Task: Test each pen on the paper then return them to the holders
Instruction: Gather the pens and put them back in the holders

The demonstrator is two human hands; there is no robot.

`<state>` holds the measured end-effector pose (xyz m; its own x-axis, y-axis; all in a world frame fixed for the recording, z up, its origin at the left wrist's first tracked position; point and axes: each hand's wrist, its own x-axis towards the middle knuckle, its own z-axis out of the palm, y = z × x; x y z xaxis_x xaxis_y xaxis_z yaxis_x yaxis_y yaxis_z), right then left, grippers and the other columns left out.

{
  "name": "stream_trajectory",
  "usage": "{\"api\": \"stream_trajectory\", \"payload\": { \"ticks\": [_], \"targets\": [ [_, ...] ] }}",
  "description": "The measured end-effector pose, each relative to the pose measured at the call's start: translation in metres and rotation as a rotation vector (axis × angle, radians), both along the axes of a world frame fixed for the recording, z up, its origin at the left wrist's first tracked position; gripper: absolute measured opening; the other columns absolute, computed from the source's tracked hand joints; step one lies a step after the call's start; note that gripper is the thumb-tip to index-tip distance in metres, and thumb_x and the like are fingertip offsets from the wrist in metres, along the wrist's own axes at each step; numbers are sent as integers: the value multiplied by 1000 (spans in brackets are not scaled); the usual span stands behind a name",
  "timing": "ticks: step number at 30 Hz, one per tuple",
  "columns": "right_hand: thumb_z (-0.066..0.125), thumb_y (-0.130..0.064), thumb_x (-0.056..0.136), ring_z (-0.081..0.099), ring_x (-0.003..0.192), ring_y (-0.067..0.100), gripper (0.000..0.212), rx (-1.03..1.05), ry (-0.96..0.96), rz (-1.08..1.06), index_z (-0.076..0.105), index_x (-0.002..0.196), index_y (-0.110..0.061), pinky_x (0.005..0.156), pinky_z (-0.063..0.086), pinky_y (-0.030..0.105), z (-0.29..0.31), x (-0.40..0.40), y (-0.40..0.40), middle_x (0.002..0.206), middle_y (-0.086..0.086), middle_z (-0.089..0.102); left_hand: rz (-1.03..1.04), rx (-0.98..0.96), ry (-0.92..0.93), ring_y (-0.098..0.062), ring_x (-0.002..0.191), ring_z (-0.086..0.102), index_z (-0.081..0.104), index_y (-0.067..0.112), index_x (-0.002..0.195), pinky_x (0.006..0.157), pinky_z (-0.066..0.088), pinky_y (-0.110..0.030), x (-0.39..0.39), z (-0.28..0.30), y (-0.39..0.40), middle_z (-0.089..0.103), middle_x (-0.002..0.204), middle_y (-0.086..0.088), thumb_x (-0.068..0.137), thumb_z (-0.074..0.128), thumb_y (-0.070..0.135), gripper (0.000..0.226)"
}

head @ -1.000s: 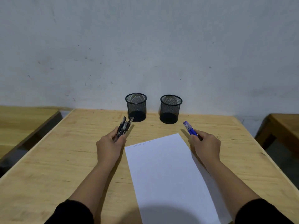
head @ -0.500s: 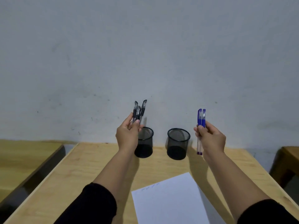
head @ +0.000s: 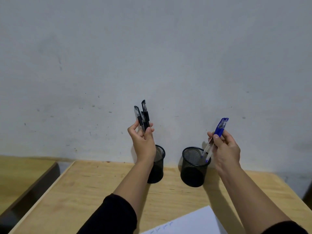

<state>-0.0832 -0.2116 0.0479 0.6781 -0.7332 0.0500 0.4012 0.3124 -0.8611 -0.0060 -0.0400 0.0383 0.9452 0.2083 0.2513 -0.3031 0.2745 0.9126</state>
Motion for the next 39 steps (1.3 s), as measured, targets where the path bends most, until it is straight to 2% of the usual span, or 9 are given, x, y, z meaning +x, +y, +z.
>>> {"api": "stream_trajectory", "payload": {
  "ticks": [7,11,13,17,21,27,32,36,39],
  "targets": [
    [49,3,92,65,81,10,33,-88,68,31,53,123,-8,77,53,19,-17,-1,3,84,-1,66,44,60,18,-3,92,63,24,28,138,100,46,-43,-2,-15,1,65,99,9,95,41,9,50],
    [49,3,92,64,85,10,30,-106,66,46,53,117,-12,83,50,25,-18,-4,3,86,-1,66,41,96,61,-21,107,61,28,25,139,102,42,-52,-1,-16,0,63,100,12,96,40,11,47],
    [49,3,92,65,88,11,29,-135,79,43,53,115,-13,84,50,26,-19,-6,4,90,-1,66,56,124,88,-25,107,59,28,23,137,102,43,-48,-1,-16,0,60,97,14,97,37,12,43],
    [52,4,90,66,90,11,30,-175,124,34,54,116,-12,84,51,24,-26,-7,2,107,9,64,101,169,109,-11,104,55,24,21,139,94,41,-29,-3,-15,2,56,101,11,97,37,14,44],
    [54,4,89,63,85,10,36,-247,167,40,54,123,-6,65,49,5,-28,-10,1,107,12,63,121,154,148,-12,106,58,26,21,139,98,45,-35,-1,-15,3,59,104,8,96,40,13,45],
    [55,2,88,61,96,16,39,-415,289,-1,54,126,-7,67,46,7,-29,-13,0,110,9,64,157,253,149,-13,98,57,27,23,139,88,41,-27,-7,-14,6,59,112,8,92,51,16,54],
    [57,1,88,57,92,13,41,-409,309,-7,54,127,-10,86,42,23,-28,-14,-1,101,4,59,178,235,105,-12,95,57,21,22,140,88,43,-26,-7,-16,9,60,106,5,93,48,11,55],
    [58,2,88,59,94,12,40,-371,286,-2,54,126,-10,74,49,9,-30,-14,-2,106,8,62,182,202,68,-6,91,55,19,26,141,78,37,-11,-5,-18,13,60,100,6,92,48,8,60],
    [58,3,87,61,95,13,41,-362,284,5,54,126,-7,79,49,13,-32,-15,-3,110,10,64,177,197,76,-7,92,55,21,26,140,82,39,-20,-7,-18,16,60,103,6,90,54,12,61]
  ]
}}
